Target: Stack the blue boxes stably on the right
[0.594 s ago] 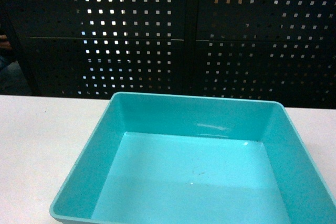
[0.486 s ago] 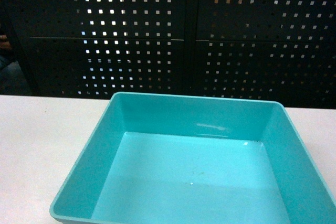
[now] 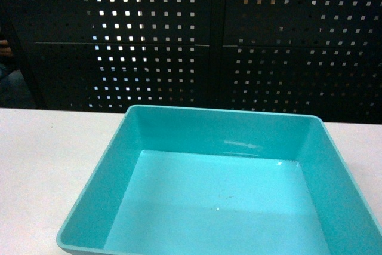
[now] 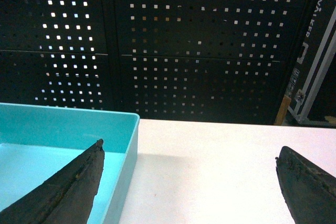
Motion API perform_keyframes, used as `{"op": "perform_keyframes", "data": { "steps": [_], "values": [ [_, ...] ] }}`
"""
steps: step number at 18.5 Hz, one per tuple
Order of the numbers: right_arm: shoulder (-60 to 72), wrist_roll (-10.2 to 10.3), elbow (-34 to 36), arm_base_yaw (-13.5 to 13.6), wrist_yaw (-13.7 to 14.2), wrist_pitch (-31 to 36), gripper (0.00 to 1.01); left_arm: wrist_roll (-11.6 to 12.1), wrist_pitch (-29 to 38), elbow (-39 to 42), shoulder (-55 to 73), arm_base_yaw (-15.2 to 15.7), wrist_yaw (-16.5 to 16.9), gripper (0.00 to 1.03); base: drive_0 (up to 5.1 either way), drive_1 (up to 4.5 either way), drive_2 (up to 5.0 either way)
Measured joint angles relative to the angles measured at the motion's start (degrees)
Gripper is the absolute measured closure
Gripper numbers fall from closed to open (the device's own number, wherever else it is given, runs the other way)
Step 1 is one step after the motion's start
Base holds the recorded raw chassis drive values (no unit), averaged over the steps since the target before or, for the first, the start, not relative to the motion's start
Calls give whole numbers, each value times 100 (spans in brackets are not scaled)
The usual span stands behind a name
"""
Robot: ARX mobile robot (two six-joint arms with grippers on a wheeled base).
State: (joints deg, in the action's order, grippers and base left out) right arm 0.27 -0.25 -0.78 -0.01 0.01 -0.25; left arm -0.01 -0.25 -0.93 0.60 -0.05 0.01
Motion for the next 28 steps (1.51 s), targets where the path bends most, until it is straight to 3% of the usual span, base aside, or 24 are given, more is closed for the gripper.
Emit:
{"op": "perform_keyframes", "data": {
  "steps": [3, 4, 5, 6, 8, 13, 14, 15, 20, 23, 28],
  "values": [
    [0, 0, 0, 0, 0, 0, 3, 2, 61, 4, 0, -74, -68, 5, 0, 0, 0],
    [2, 0, 0, -2, 0, 2, 3, 20, 402, 52, 37, -522, -433, 5, 0, 0, 0],
    [317, -48, 0, -26, -146, 518, 3, -66, 474, 63, 334, -1156, -981, 5, 0, 0, 0],
    [754, -81, 0, -216, -354, 944, 3, -109, 1091, 26, 942, -1281, -1202, 5, 0, 0, 0],
    [1541, -76, -28, -448, -597, 1700, 3, -114, 2173, -46, 2393, -962, -807, 5, 0, 0, 0],
    [4323, -155, -920, 50, -562, 3519, 3, -140, 3891, -1484, 5204, -343, 299, 5, 0, 0, 0],
    [5187, -197, -1255, 236, -518, 3877, 3, -133, 3829, -1871, 5930, -323, 400, 5, 0, 0, 0],
    [5720, -205, -1526, 348, -474, 3812, 3, -107, 3696, -2103, 6393, -330, 527, 5, 0, 0, 0],
    [7685, -365, -2852, 682, -321, 3523, 3, 46, 2708, -3635, 7718, -533, 343, 5, 0, 0, 0],
    [8279, -435, -3161, 831, -256, 3379, 3, 83, 2253, -3971, 8181, -791, 273, 5, 0, 0, 0],
    [9313, -361, -3370, 1329, 37, 3497, 3, -2, 2227, -4098, 9042, -1038, -177, 5, 0, 0, 0]
  ]
}}
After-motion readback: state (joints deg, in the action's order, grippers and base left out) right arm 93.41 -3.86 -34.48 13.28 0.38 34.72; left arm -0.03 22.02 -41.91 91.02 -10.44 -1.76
